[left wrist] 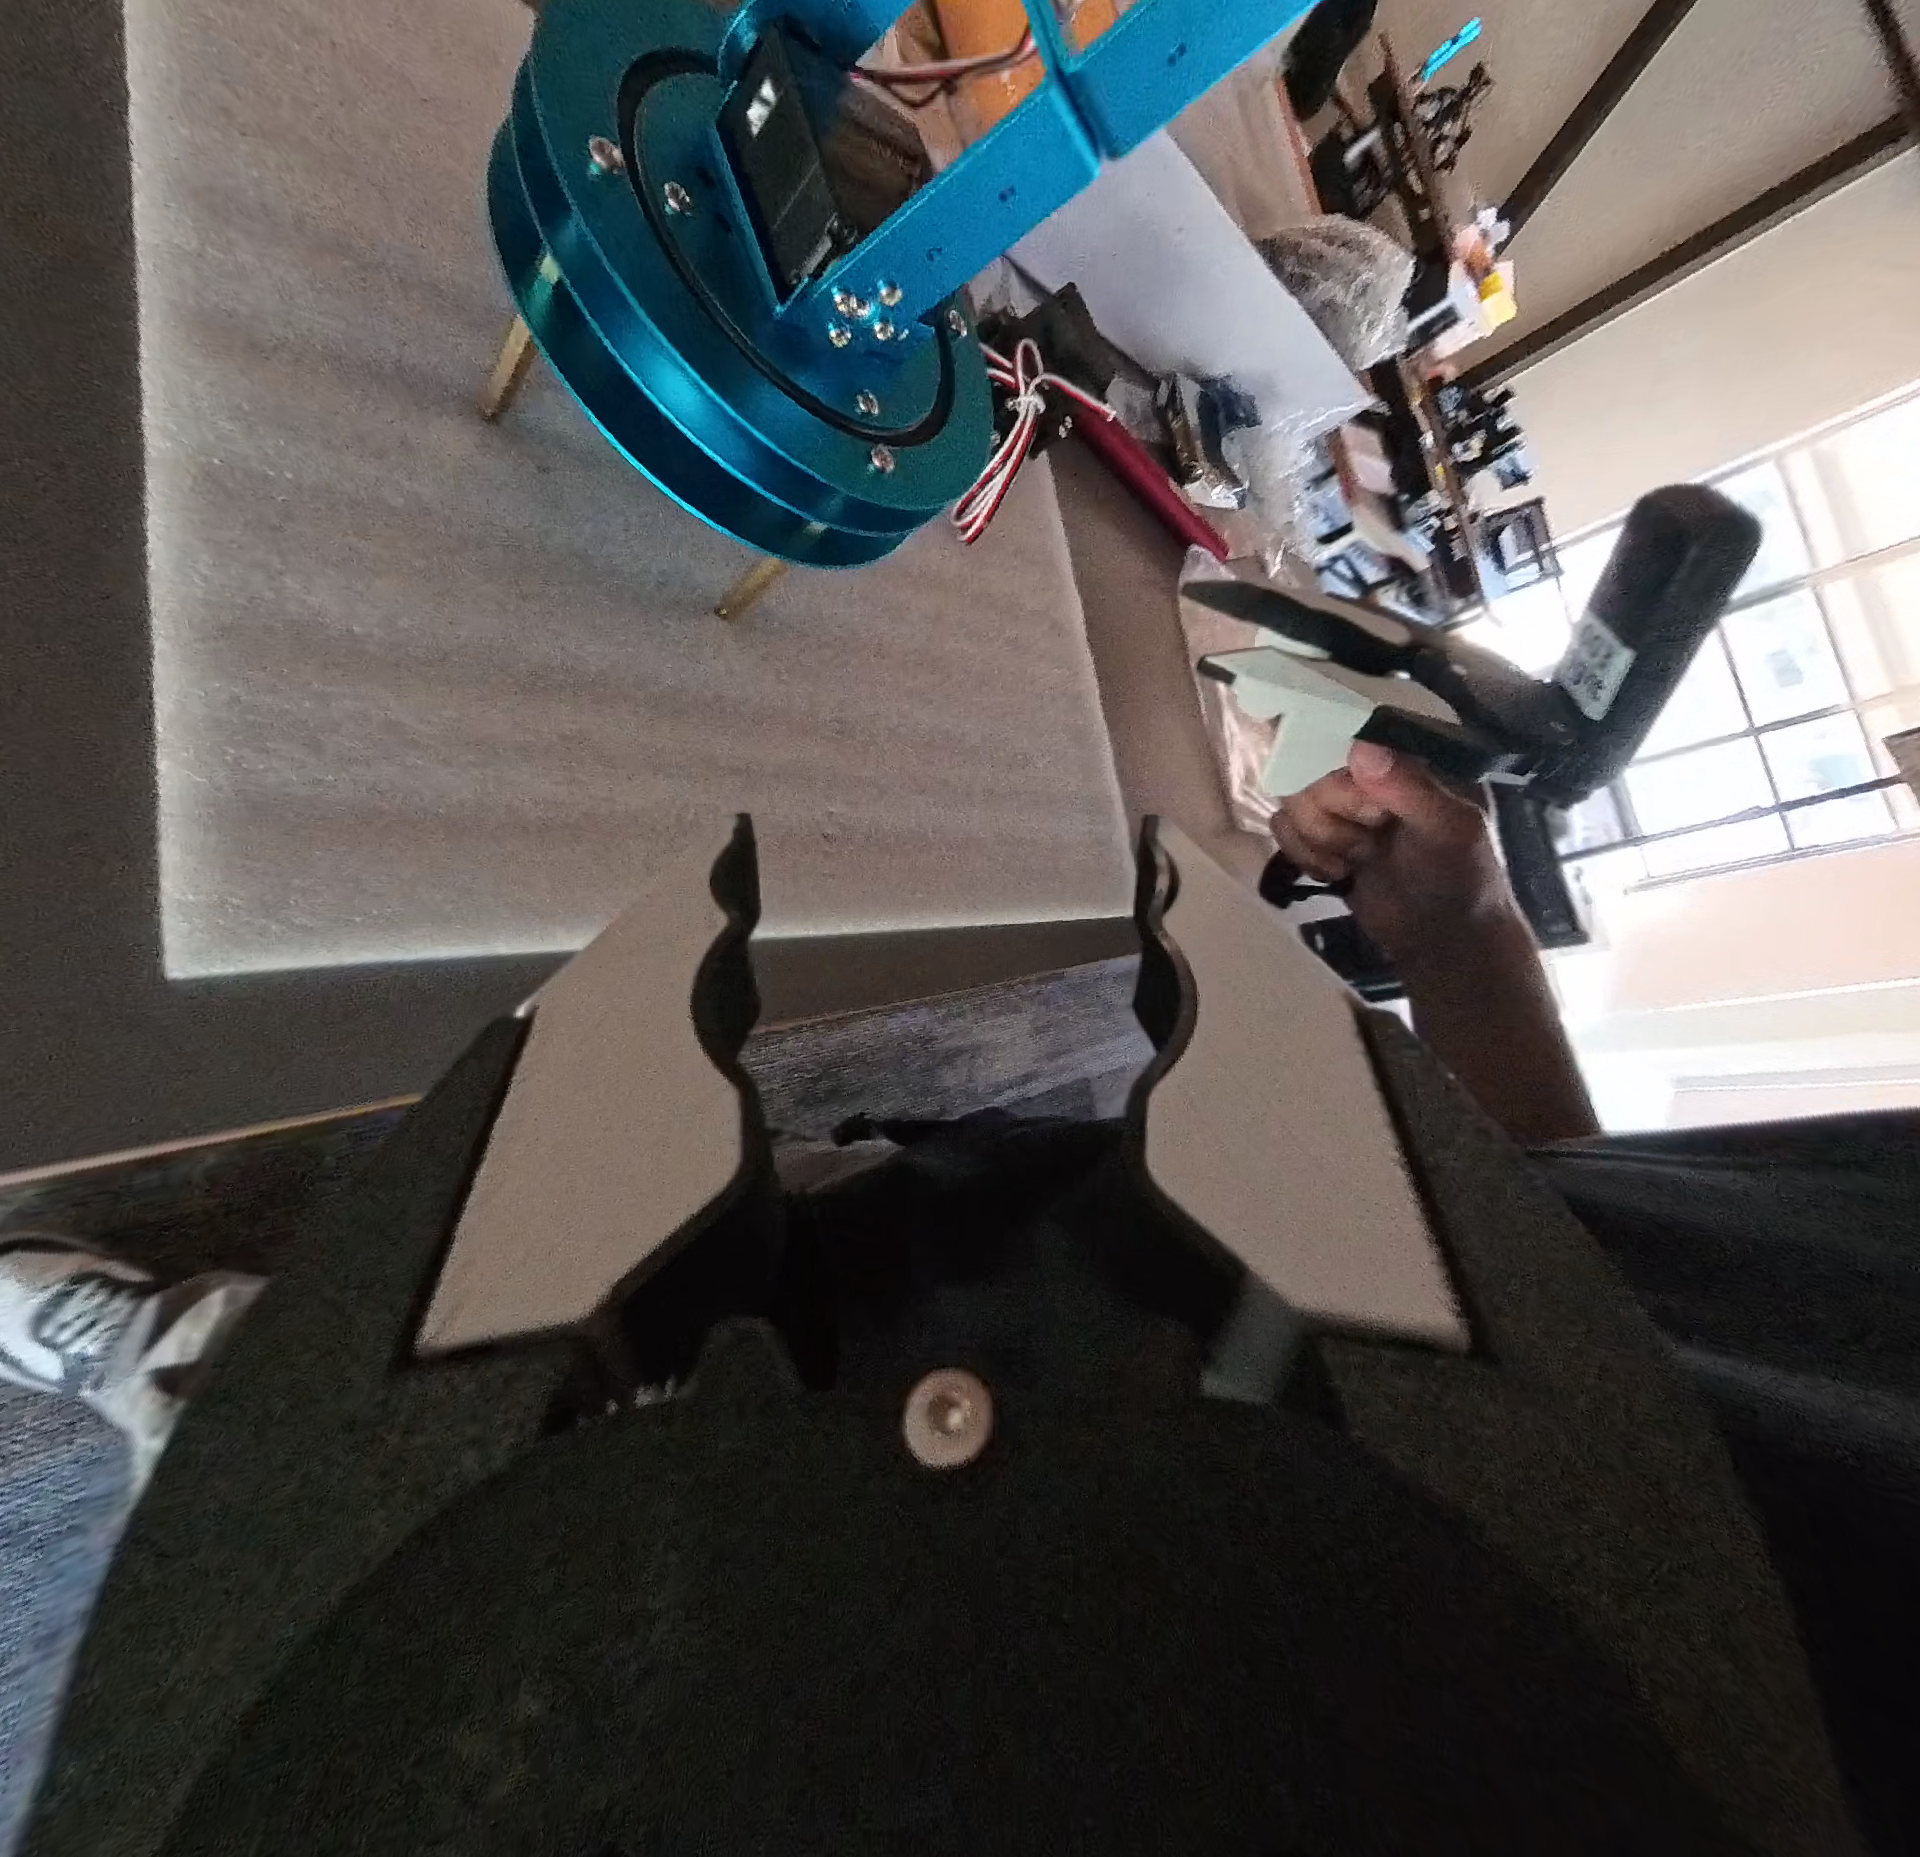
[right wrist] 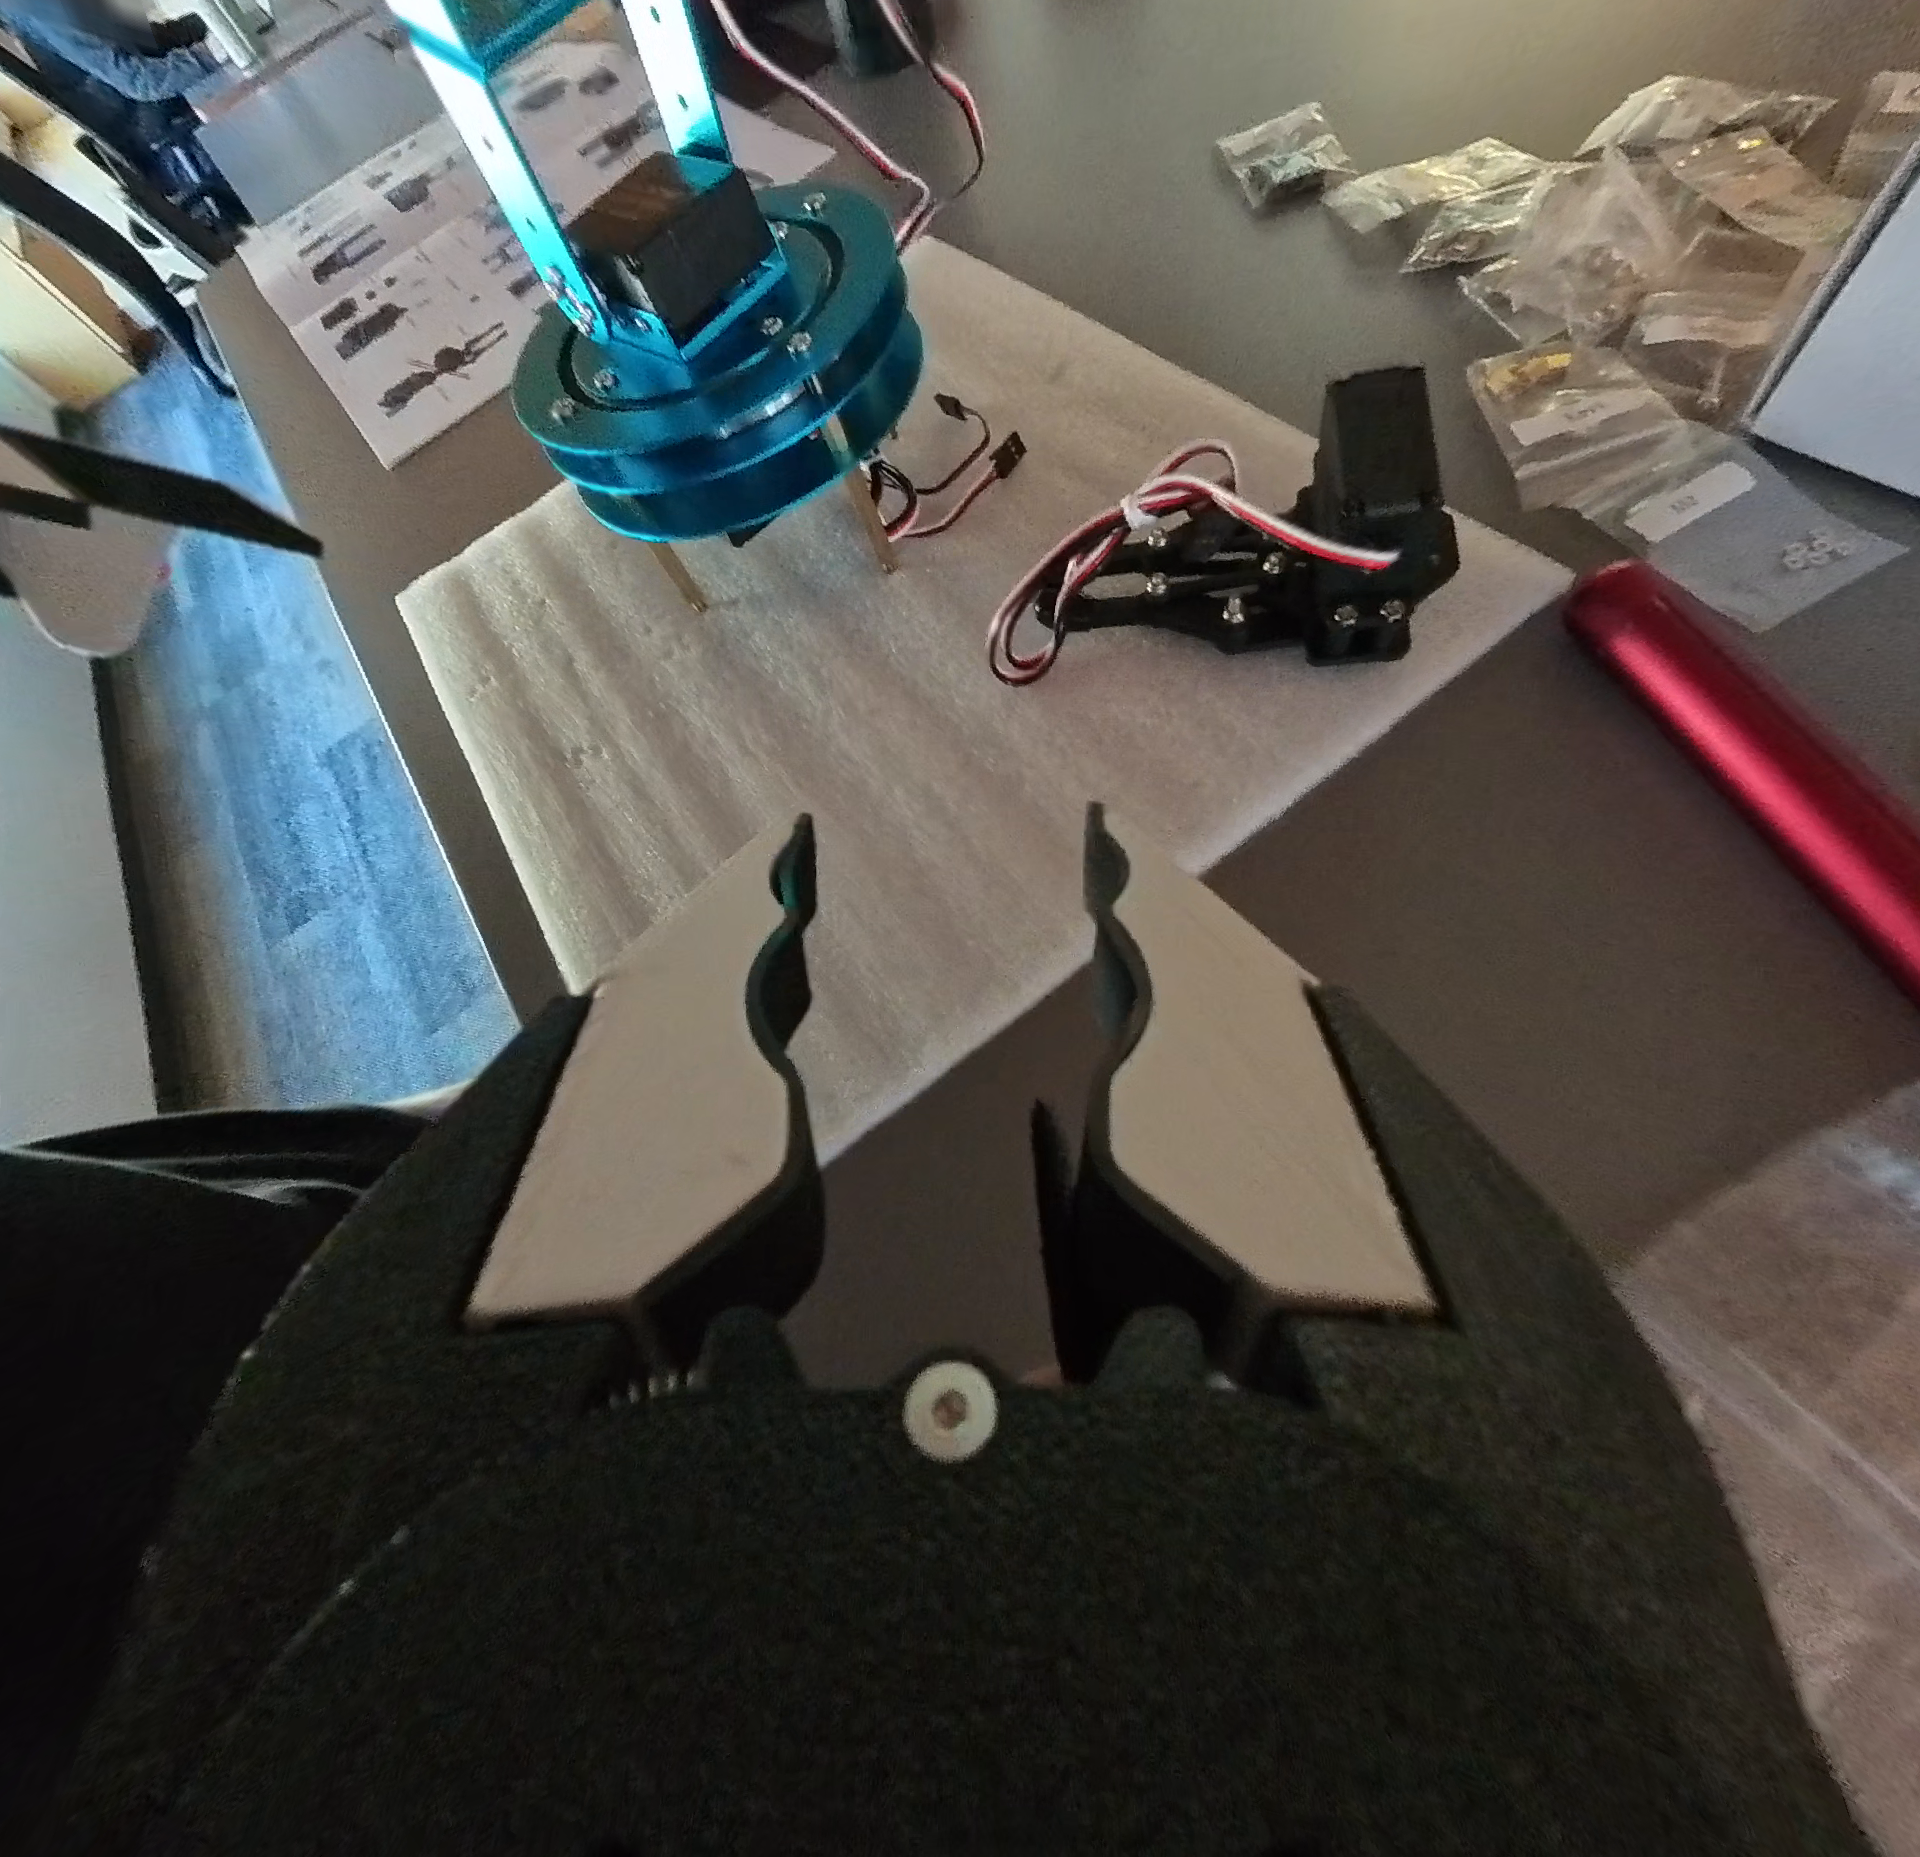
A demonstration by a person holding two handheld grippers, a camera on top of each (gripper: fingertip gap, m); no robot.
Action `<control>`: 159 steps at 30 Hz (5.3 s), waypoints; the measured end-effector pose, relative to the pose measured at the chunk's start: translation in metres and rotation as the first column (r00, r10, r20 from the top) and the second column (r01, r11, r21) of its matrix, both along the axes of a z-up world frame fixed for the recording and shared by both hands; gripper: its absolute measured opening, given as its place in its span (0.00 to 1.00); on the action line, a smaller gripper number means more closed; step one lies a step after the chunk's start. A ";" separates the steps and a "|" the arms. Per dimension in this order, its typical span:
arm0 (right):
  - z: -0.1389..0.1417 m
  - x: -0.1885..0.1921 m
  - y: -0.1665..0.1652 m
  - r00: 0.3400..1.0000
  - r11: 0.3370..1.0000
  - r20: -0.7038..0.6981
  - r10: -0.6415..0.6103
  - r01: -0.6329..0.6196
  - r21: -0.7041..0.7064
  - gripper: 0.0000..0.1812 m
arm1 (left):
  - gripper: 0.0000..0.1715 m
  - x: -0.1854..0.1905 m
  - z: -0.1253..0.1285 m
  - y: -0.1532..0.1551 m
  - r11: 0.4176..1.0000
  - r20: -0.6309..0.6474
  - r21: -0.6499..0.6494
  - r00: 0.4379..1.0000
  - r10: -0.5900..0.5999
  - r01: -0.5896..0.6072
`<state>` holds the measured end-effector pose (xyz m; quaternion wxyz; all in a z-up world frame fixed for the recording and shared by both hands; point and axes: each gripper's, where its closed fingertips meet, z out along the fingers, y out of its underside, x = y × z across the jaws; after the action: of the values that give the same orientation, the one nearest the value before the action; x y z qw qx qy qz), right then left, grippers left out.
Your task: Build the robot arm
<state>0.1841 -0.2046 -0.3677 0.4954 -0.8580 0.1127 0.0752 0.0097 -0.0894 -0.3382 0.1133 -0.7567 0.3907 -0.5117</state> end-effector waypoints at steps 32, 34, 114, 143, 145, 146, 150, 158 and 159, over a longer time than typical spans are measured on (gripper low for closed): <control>-0.005 -0.238 0.269 0.994 0.989 -0.106 0.033 -0.047 -0.141 0.21 | 0.37 -0.138 -0.073 0.245 0.872 -0.277 0.463 0.960 -0.031 0.162; -0.005 -0.241 0.280 0.992 0.988 -0.119 0.038 -0.054 -0.142 0.21 | 0.37 -0.139 -0.071 0.255 0.874 -0.268 0.460 0.963 -0.032 0.157; 0.046 0.112 0.102 0.978 0.960 0.109 -0.178 0.196 -0.197 0.18 | 0.33 -0.021 -0.040 0.228 0.801 -0.194 0.586 0.981 -0.009 0.123; -0.063 0.138 0.257 0.957 0.838 0.104 0.271 -0.181 -0.514 0.10 | 0.30 -0.069 -0.039 0.229 0.719 -0.316 0.686 0.937 0.150 0.116; -0.063 0.138 0.257 0.949 0.841 0.129 0.288 -0.186 -0.509 0.09 | 0.30 -0.069 -0.041 0.229 0.718 -0.322 0.685 0.935 0.149 0.121; -0.063 0.137 0.257 0.949 0.844 0.127 0.289 -0.190 -0.502 0.08 | 0.29 -0.068 -0.041 0.229 0.718 -0.321 0.685 0.935 0.150 0.120; -0.063 0.134 0.255 0.952 0.859 0.140 0.273 -0.176 -0.480 0.01 | 0.29 -0.066 -0.039 0.231 0.712 -0.311 0.693 0.938 0.154 0.112; -0.032 0.131 0.245 0.979 0.918 0.102 0.174 -0.124 -0.376 0.00 | 0.29 -0.071 -0.033 0.237 0.700 -0.288 0.707 0.945 0.155 0.101; -0.021 0.131 0.242 0.984 0.930 0.096 0.152 -0.110 -0.351 0.00 | 0.29 -0.071 -0.032 0.238 0.697 -0.281 0.710 0.947 0.154 0.097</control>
<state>0.3152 0.0374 -0.3889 0.3377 -0.9399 0.0362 0.0349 -0.0617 0.1487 -0.3700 0.3418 -0.7310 0.5599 -0.1882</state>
